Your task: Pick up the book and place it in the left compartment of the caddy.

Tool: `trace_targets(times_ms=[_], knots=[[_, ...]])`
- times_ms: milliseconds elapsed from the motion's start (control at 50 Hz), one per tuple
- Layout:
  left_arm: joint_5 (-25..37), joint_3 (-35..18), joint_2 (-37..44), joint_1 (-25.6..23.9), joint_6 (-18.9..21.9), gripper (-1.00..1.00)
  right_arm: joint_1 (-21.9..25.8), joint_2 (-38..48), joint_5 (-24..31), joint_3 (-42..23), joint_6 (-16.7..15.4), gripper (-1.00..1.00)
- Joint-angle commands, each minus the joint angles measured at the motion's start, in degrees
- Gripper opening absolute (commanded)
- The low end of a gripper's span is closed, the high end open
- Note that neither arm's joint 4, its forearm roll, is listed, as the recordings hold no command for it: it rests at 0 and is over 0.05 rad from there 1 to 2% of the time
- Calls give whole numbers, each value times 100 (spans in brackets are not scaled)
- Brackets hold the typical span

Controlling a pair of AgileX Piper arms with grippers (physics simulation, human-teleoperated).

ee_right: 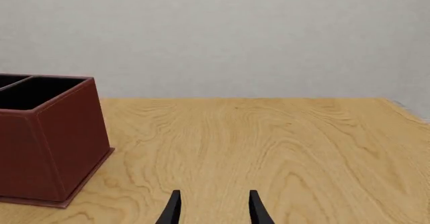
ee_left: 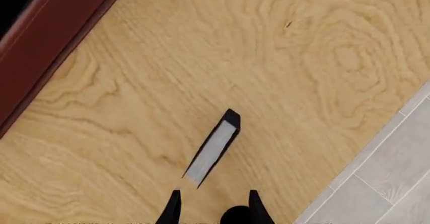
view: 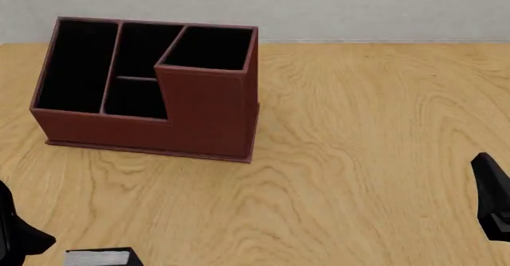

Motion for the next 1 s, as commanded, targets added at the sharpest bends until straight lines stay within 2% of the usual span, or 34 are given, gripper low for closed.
trace_targets(times_ms=[20,60,180,240,260,380,460,780,1000], knots=[[13,260,-215,416,515,100,11,1,-12,13,1,100],[12,120,-25,17,-20,100,11,1,-11,13,0,100],[8,183,-46,78,224,100,12,1,-12,13,-2,100],[7,203,-68,208,397,100,12,1,-12,13,-1,100],[11,265,-125,356,565,100,12,0,-12,13,-1,100],[-109,277,20,222,479,100,11,1,-12,13,1,100],[-390,356,261,23,253,100,12,1,-11,13,2,100],[-323,495,121,525,716,100,12,0,-12,13,0,100],[-581,493,426,406,622,100,11,0,-12,13,1,100]])
